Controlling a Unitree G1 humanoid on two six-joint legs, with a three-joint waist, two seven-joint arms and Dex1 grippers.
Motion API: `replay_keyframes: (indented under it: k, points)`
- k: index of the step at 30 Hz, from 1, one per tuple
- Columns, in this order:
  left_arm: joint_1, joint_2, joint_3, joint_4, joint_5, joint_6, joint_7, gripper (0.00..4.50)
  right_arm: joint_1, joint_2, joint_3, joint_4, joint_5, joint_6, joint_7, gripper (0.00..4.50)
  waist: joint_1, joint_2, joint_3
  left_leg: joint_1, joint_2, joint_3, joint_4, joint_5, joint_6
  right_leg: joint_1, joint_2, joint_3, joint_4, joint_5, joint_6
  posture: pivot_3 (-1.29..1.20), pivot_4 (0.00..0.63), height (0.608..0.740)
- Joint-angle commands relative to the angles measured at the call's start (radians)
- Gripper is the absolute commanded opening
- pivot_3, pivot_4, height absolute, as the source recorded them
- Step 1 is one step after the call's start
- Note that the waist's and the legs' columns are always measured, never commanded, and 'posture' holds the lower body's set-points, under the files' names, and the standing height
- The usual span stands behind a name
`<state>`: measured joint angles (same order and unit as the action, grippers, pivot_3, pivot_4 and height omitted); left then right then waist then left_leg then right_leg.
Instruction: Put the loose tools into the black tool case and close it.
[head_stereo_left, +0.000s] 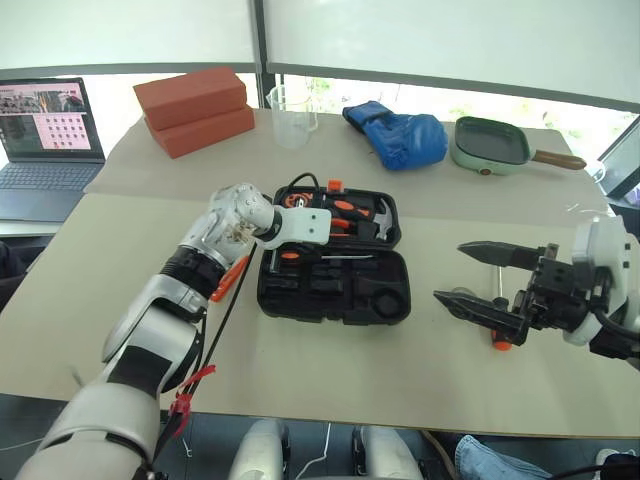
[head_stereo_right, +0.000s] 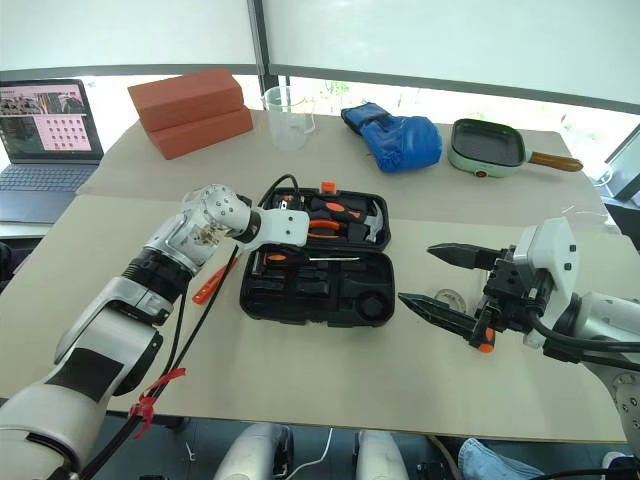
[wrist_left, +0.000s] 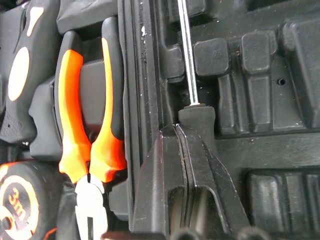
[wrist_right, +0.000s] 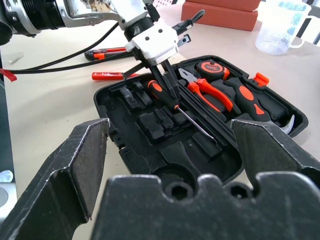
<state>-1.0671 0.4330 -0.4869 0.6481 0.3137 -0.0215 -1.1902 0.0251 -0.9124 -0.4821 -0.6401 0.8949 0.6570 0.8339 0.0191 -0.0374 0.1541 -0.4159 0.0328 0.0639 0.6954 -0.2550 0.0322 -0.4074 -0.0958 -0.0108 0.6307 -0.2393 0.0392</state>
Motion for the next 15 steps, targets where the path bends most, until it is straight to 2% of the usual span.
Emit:
replay_keyframes:
  k: [1, 15]
  points:
    - [0.014, -0.021, -0.028, 0.022, 0.02, -0.035, -0.007, 0.05, 0.0, 0.008, -0.01, -0.017, -0.008, -0.025, -0.004, 4.5, 0.003, 0.0, 0.0, 0.0, 0.0, 0.0, 0.0, 0.0, 0.0, 0.0, 0.0, 0.0, 0.0, 0.0, 0.0, 0.0, 0.15, 0.738]
    - [0.007, -0.071, -0.021, 0.099, 0.029, -0.068, 0.03, 0.05, 0.025, 0.03, 0.001, 0.008, -0.06, -0.04, 0.006, 4.5, 0.013, 0.001, -0.001, 0.001, -0.001, -0.001, 0.001, 0.0, 0.0, 0.002, 0.0, 0.0, -0.001, 0.0, 0.001, 0.0, 0.15, 0.738]
